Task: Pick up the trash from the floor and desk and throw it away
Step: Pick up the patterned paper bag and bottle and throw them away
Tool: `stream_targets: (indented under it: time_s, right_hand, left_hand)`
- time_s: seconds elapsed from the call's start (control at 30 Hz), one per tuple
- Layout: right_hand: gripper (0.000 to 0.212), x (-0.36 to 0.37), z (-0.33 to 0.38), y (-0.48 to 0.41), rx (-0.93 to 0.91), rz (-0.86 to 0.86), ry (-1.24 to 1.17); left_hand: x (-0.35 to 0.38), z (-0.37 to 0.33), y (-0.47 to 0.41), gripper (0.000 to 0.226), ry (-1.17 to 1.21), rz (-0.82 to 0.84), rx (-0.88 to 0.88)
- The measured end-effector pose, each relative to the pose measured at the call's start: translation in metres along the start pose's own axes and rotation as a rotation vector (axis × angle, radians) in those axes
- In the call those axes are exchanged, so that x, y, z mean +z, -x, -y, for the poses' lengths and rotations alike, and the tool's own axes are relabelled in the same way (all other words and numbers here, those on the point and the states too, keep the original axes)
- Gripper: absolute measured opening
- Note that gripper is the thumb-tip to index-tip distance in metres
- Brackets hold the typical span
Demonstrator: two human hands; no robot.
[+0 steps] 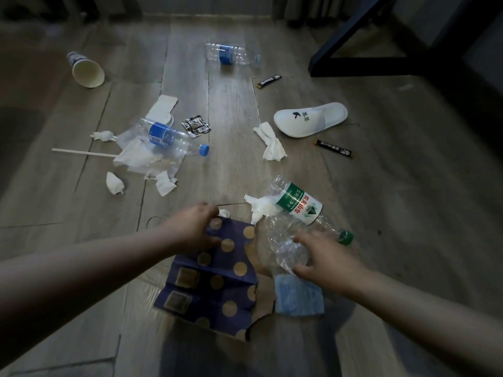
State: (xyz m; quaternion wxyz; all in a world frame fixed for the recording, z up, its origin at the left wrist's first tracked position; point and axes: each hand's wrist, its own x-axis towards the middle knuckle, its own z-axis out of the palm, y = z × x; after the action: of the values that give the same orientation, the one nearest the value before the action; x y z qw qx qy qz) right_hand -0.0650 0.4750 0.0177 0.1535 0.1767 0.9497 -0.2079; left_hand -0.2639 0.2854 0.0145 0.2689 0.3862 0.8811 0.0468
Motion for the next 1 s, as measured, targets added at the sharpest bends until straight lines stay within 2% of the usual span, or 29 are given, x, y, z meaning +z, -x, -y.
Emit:
stream_targets:
  time_s: [0.2, 0.4, 0.63, 0.77, 1.0]
  right_hand:
    - [0.065, 0.003, -0.002, -0.012, 0.035, 0.0, -0.017]
    - [0.07, 0.013, -0.006, -0.016, 0.057, 0.029, -0.017]
    - [0.064, 0.02, -0.004, -0.017, -0.029, 0.147, -0.123]
    - [0.066, 0.029, -0.001, -0.017, -0.119, 0.195, -0.067]
    - [0.062, 0.035, -0.009, -0.027, -0.021, 0.018, -0.03]
  left_hand:
    - [0.003, 0.002, -0.013, 0.068, -0.02, -0.012, 0.011]
    - [0.012, 0.002, -0.024, 0.082, 0.001, 0.01, 0.045]
    - [0.025, 0.003, -0.029, 0.081, -0.074, 0.12, 0.059]
    - [0.029, 0.004, -0.031, 0.077, -0.14, 0.092, 0.072]
    - [0.038, 0.005, -0.025, 0.084, -0.121, 0.082, -0.009]
